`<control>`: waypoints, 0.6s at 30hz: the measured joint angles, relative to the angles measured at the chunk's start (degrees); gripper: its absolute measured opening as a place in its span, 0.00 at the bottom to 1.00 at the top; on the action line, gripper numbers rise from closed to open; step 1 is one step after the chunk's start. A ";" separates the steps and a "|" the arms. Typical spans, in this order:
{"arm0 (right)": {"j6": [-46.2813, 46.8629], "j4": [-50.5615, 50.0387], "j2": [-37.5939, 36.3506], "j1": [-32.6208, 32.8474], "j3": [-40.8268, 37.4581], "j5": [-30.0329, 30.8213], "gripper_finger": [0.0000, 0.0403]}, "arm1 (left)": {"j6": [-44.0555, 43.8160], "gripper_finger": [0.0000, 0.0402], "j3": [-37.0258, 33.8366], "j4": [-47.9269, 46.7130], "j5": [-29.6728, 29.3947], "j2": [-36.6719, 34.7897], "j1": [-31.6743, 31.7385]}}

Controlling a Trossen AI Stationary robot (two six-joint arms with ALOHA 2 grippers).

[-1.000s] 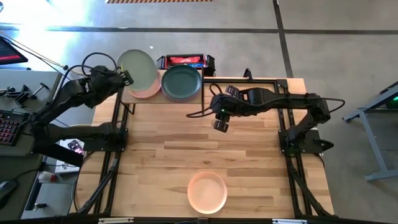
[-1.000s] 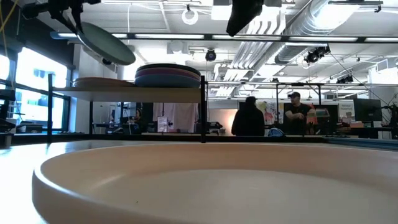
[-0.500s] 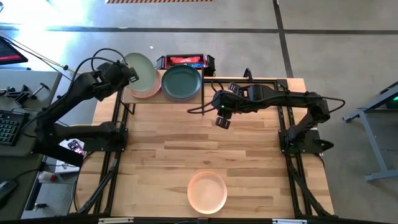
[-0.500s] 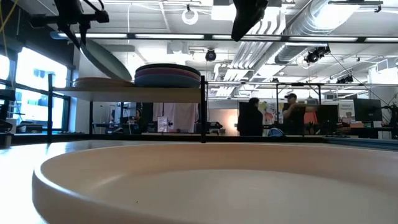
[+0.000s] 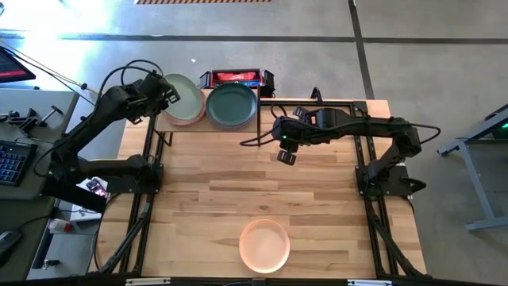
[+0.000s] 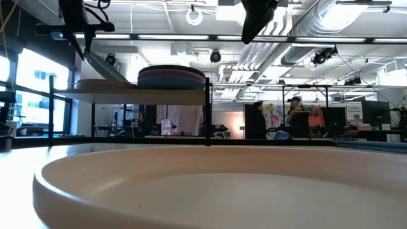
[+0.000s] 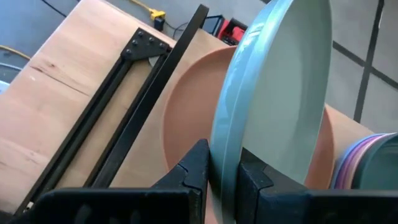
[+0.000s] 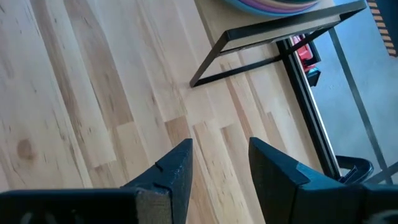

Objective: Place and stack plates onto a shelf
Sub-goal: Stack the light green plate on top of the brown plate on the shelf

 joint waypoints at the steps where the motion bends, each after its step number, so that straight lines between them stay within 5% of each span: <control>1: 0.29 -0.02 0.00 0.00 0.00 0.00 0.34 | 0.01 0.08 0.00 0.01 0.34 0.01 0.29; 18: 0.21 -0.04 0.00 0.00 0.00 -2.93 0.34 | 3.52 0.20 0.02 0.02 7.62 0.82 4.04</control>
